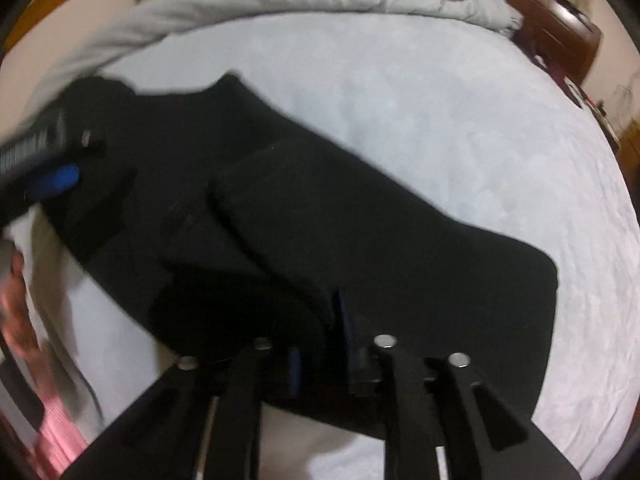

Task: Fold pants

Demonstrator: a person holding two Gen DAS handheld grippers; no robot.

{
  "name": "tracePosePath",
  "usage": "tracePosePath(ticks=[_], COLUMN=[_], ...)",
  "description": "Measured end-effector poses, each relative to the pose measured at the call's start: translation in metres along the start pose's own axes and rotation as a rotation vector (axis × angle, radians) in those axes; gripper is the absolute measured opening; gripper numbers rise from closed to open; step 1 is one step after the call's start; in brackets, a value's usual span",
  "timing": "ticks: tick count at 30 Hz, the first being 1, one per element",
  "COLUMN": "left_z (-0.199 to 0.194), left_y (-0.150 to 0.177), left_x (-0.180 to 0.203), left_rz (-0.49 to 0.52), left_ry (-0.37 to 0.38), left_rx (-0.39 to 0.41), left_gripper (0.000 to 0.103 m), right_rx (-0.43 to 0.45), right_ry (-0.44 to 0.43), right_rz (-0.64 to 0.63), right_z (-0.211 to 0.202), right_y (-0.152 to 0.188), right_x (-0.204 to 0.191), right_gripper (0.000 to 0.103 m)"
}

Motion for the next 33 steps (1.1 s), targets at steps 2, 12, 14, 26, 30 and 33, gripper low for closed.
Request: tracePosePath(ticks=[2,12,14,26,30,33], left_z=[0.001,0.024,0.031,0.067,0.072,0.073], left_y=[0.002,0.039,0.051,0.074,0.07,0.071], left_x=[0.0,0.054,0.067,0.099,0.093,0.097], left_rz=[-0.023,-0.014,0.029,0.097,0.12,0.165], left_ry=[0.035,0.227,0.207,0.095,0.071,0.049], left_rx=[-0.021,-0.223,-0.262,-0.334,-0.331,-0.314], left_gripper=[0.084,0.086,0.087,0.032,0.025,0.025], right_rx=[0.007,0.03,0.033,0.082,0.079,0.054], right_ry=[-0.091,-0.329,-0.287,-0.296,-0.29,-0.237], right_rz=[0.017,0.376,0.422,0.571,0.572,0.555], right_z=[-0.008,-0.047,-0.049,-0.038,-0.035,-0.03], right_y=[0.006,0.044,0.056,0.084,0.086,0.089], right_x=[0.0,0.104,0.131,0.188,0.191,0.195], right_gripper=[0.05,0.055,0.055,0.056,0.056,0.056])
Point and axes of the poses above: each gripper's, at about its wrist camera, not at the fingertips, and z roughly the way its jaws point, x to its right, y to its underside, the point moved 6 cm from there along z, roughly the way its jaws point, and after that the axes turned 8 degrees about y, right-handed, at the moved point
